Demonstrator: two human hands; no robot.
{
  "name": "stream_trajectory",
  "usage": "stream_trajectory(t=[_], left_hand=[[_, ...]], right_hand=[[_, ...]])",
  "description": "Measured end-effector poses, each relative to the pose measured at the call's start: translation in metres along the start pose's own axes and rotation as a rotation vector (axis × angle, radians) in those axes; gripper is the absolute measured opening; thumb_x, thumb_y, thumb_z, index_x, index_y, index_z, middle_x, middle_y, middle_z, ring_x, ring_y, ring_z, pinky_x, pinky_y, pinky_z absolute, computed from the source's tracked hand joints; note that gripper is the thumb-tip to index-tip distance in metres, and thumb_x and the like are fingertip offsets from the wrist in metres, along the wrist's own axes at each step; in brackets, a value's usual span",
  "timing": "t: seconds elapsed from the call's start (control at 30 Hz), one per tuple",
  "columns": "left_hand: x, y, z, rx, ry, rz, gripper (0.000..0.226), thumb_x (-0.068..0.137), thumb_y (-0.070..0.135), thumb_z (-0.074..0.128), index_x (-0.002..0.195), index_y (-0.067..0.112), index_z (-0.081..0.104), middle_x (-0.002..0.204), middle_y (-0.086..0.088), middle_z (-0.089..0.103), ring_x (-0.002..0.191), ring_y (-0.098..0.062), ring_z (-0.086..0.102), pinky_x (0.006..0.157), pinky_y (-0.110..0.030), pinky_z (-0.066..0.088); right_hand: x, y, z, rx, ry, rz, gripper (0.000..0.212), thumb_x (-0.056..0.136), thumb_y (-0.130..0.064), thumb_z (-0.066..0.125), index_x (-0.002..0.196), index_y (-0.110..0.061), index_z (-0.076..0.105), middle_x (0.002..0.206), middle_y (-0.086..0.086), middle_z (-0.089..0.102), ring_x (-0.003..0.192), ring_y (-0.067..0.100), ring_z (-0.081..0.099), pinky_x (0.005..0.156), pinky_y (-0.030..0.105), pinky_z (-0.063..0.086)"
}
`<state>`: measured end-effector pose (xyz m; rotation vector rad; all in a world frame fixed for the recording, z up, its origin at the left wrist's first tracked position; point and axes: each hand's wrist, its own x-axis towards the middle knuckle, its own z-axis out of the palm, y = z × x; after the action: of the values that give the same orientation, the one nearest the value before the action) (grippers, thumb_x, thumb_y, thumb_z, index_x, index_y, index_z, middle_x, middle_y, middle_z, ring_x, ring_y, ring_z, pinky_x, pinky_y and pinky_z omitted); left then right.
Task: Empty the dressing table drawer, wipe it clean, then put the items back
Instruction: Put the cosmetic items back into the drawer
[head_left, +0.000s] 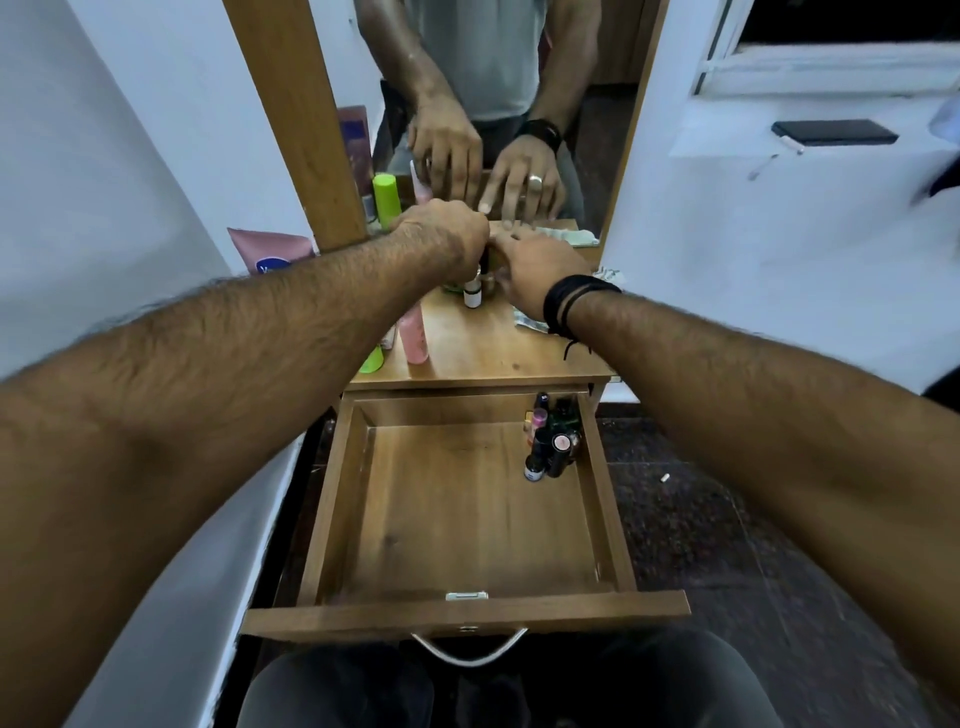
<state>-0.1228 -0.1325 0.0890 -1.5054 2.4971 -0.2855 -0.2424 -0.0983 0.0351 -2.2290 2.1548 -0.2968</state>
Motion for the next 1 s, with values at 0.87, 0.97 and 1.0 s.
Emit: stream_trajectory(t=[0.87,0.97,1.0], left_hand=[[0.018,-0.001,0.024,-0.097,0.046,-0.033,0.031,0.089,0.031,0.072,0.117,0.021,0.063,0.078,-0.002,0.048,0.081,-0.027,0.058,0.079,-0.054,0.059],[0.013,-0.002,0.018,-0.116,0.063,-0.023,0.035,0.088,0.034,0.073,0.118,0.022,0.058,0.088,-0.004,0.051,0.089,-0.031,0.058,0.085,-0.056,0.055],[0.010,-0.002,0.015,-0.120,0.069,-0.020,0.036,0.088,0.035,0.073,0.117,0.022,0.058,0.093,-0.005,0.051,0.095,-0.033,0.059,0.088,-0.056,0.053]], right_hand=[[0.005,-0.006,0.009,0.230,0.235,0.024,0.022,0.094,-0.013,0.057,0.116,-0.016,0.059,0.110,0.007,0.067,0.104,0.026,0.059,0.084,0.038,0.047],[0.001,-0.006,0.008,0.242,0.251,0.042,0.025,0.094,-0.013,0.057,0.119,-0.016,0.060,0.112,0.008,0.066,0.106,0.026,0.059,0.085,0.035,0.046],[-0.002,-0.006,0.007,0.245,0.255,0.049,0.024,0.094,-0.013,0.057,0.118,-0.016,0.062,0.112,0.007,0.066,0.105,0.025,0.059,0.084,0.034,0.046]])
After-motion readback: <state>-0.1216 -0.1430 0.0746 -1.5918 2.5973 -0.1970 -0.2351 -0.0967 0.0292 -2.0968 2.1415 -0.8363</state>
